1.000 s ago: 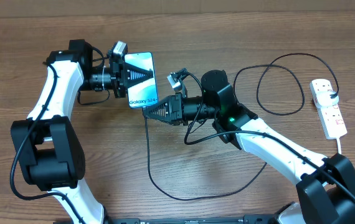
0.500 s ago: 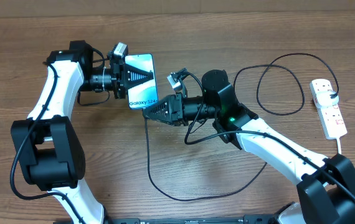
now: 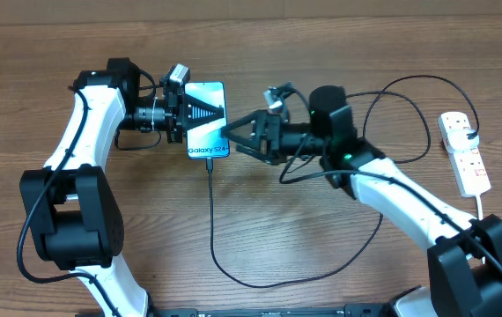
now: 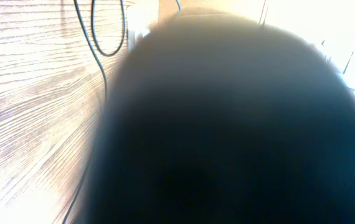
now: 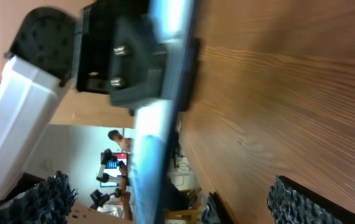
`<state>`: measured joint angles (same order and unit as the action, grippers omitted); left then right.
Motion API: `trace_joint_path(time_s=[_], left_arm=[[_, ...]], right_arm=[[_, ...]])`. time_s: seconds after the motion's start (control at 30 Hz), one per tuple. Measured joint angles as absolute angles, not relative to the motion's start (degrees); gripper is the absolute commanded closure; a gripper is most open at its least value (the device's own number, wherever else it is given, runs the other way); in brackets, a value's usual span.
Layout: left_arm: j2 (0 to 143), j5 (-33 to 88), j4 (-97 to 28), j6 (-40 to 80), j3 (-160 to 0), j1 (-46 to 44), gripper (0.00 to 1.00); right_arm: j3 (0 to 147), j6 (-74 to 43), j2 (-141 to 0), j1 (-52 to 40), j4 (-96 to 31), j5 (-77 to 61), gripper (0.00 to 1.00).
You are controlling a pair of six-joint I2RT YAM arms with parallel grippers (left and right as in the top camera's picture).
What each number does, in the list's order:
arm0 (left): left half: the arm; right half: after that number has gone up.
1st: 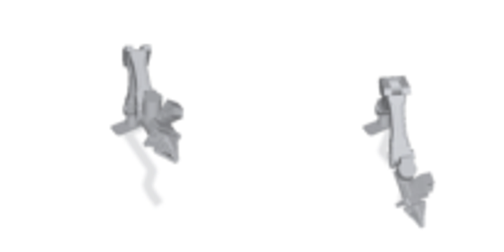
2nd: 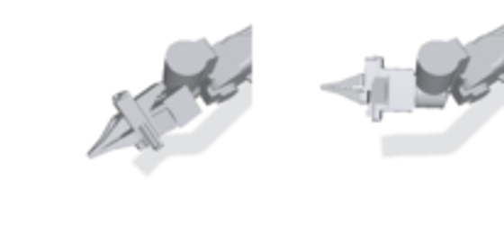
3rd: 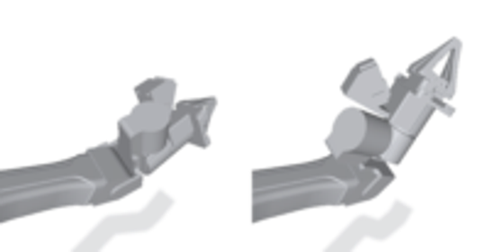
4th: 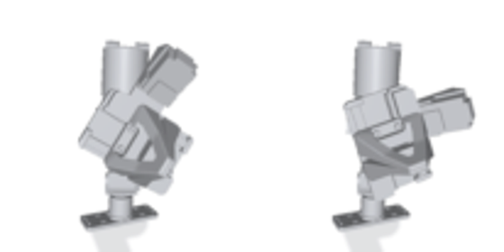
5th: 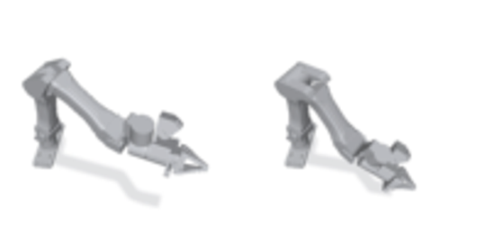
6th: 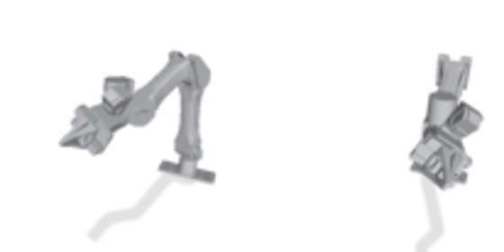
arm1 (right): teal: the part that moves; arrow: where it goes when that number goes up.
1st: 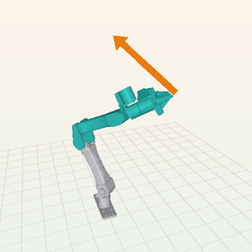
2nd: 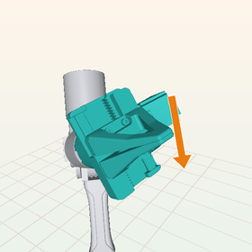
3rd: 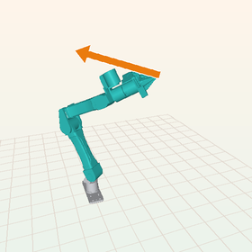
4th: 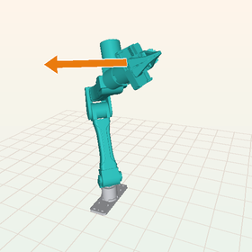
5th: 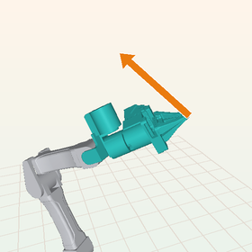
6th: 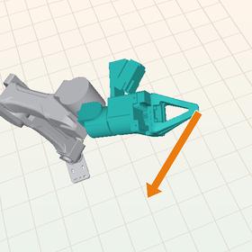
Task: Plug charger to phone and switch on socket
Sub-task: 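Open the right gripper and pull it back rightward from the phone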
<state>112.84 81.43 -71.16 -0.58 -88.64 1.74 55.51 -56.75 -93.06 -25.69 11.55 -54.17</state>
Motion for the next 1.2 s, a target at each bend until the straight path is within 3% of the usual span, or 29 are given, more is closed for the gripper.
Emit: trace_joint_path(time_s=[0.37,0.67,0.9,1.2], left_arm=[[112.84,78.76,-71.2,-0.56,-88.64,1.74,0.96],[112.84,78.56,-71.35,-0.56,-88.64,1.74,0.96],[112.84,78.46,-71.4,-0.56,-88.64,1.74,0.96],[112.84,76.58,-72.03,-0.56,-88.64,1.74,0.96]], right_arm=[[55.61,-42.65,-93.06,-16.14,-17.67,-54.19,0.0],[55.68,-35.66,-93.06,-16.16,-38.63,-34.7,0.0],[55.68,-34.63,-93.06,-16.16,-45.39,-21.87,0.0],[55.68,-34.46,-93.06,-16.16,-45.93,-18.35,0.0]])
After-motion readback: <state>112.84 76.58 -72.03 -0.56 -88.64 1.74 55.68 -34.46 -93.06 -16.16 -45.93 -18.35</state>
